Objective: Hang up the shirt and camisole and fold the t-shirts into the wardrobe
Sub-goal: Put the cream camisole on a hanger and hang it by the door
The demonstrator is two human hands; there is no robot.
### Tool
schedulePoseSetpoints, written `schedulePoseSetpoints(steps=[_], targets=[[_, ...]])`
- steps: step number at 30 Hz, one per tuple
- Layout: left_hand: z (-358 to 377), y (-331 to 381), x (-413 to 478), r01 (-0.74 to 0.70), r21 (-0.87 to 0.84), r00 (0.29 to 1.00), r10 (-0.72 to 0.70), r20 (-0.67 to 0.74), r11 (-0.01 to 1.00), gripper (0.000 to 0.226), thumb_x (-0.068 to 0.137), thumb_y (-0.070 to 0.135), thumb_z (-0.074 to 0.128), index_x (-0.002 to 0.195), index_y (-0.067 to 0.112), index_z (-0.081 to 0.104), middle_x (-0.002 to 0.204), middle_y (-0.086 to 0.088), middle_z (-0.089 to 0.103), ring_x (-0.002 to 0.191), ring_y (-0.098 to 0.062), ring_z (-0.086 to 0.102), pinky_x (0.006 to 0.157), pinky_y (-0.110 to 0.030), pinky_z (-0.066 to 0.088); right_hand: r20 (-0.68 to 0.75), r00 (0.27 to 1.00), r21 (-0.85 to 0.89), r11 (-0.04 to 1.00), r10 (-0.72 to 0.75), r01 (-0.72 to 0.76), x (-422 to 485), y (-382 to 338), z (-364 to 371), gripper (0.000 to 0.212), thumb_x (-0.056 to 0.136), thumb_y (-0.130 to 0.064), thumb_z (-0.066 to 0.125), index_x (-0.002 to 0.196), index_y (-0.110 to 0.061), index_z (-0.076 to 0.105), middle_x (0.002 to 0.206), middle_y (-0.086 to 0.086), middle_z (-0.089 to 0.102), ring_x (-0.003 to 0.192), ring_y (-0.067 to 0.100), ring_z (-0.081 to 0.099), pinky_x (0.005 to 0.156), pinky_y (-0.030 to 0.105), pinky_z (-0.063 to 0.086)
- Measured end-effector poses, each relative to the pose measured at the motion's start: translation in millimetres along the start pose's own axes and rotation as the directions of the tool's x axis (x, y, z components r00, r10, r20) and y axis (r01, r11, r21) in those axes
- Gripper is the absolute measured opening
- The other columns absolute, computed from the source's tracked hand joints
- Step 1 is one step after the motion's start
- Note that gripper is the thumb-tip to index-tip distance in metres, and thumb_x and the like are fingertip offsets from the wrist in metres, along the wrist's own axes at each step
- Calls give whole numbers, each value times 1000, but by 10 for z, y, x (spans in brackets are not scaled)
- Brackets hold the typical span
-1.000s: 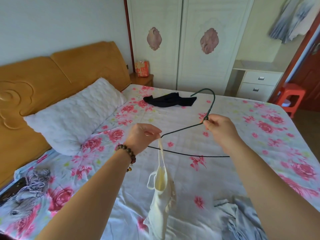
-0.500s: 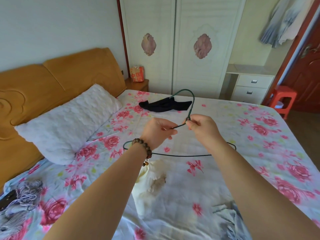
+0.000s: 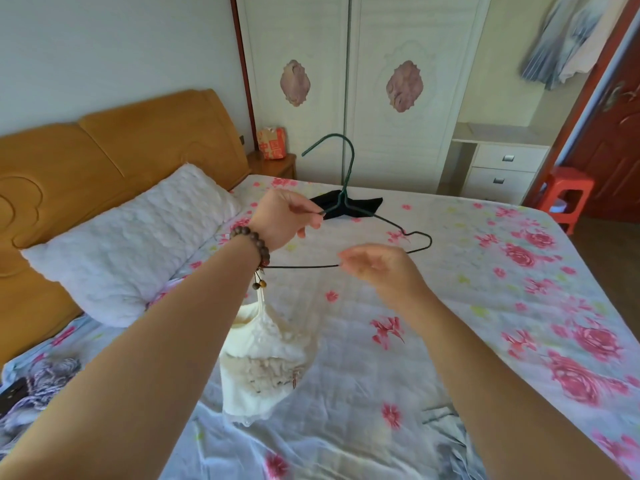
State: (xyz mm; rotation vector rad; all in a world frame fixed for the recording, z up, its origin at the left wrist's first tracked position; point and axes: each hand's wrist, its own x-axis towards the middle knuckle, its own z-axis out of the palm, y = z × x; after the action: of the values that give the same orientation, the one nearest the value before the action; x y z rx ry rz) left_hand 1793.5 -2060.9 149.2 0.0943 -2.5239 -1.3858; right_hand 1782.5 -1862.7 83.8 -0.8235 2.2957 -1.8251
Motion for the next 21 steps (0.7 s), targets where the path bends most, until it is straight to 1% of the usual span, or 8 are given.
schedulePoseSetpoints(steps=[2, 5, 9, 12, 14, 16, 19, 21], targets=[[-69, 83, 8, -17, 7, 1000, 17, 16, 1000, 5, 82, 7, 72, 86, 6, 75, 62, 10, 69, 44, -2, 51, 48, -12, 43, 66, 994, -27, 996, 91, -89, -17, 200, 83, 11, 86, -16, 69, 95, -20, 73, 92, -8, 72, 83, -3, 65, 74, 12, 50], [-172, 205, -2, -5, -30, 999, 7, 37, 1000, 5, 83, 7, 71, 80, 9, 73, 59, 7, 69, 44, -8, 51, 42, -14, 42, 119, 979, -129, 980, 168, -153, 6, 559, 206, 15, 86, -21, 68, 99, -19, 74, 96, -7, 74, 91, 0, 66, 82, 13, 47], [-332, 303, 3, -13, -32, 998, 15, 53, 999, 3, 83, 9, 71, 83, 10, 74, 68, -1, 73, 50, -13, 55, 44, -19, 45, 185, 946, -146, 959, 266, -241, 69, 1072, 377, 16, 86, -13, 69, 101, -13, 73, 103, 3, 72, 99, 12, 66, 94, 23, 47], [-446, 329, 31, -15, -43, 999, 16, 28, 999, 3, 82, 11, 72, 80, 13, 73, 65, 1, 72, 48, -11, 54, 45, -21, 44, 232, 917, -257, 930, 325, -264, 127, 1391, 447, 23, 88, -7, 64, 110, -11, 69, 112, 8, 69, 104, 17, 64, 99, 29, 46], [-508, 340, 56, -3, -36, 1000, 4, 25, 999, 5, 82, 10, 71, 80, 14, 72, 63, 2, 71, 49, -13, 53, 48, -26, 41, 254, 899, -349, 901, 356, -258, 189, 1513, 487, 30, 90, -5, 60, 119, -14, 65, 119, 8, 65, 105, 16, 61, 95, 23, 44], [-552, 345, 86, 5, -52, 1000, -4, 24, 999, 6, 82, 8, 70, 80, 13, 72, 62, 1, 70, 48, -12, 51, 47, -26, 40, 290, 877, -396, 883, 382, -253, 267, 1582, 552, 39, 91, -1, 56, 125, -19, 61, 126, 7, 59, 104, 12, 56, 89, 17, 40], [-589, 341, 133, 17, -58, 1000, -16, 22, 998, 7, 83, 7, 69, 80, 13, 72, 64, -2, 71, 45, -9, 51, 43, -18, 42, 407, 817, -442, 871, 409, -216, 386, 1678, 714, 49, 91, 0, 55, 128, -32, 58, 140, 1, 49, 127, 16, 47, 103, 22, 37], [-602, 310, 162, 24, -66, 1000, -23, 18, 998, 11, 85, 6, 68, 79, 14, 72, 66, -4, 71, 45, -9, 51, 42, -18, 41, 466, 768, -492, 850, 440, -188, 426, 1723, 846, 47, 89, -3, 59, 125, -32, 60, 139, -3, 49, 130, 16, 44, 103, 21, 36]])
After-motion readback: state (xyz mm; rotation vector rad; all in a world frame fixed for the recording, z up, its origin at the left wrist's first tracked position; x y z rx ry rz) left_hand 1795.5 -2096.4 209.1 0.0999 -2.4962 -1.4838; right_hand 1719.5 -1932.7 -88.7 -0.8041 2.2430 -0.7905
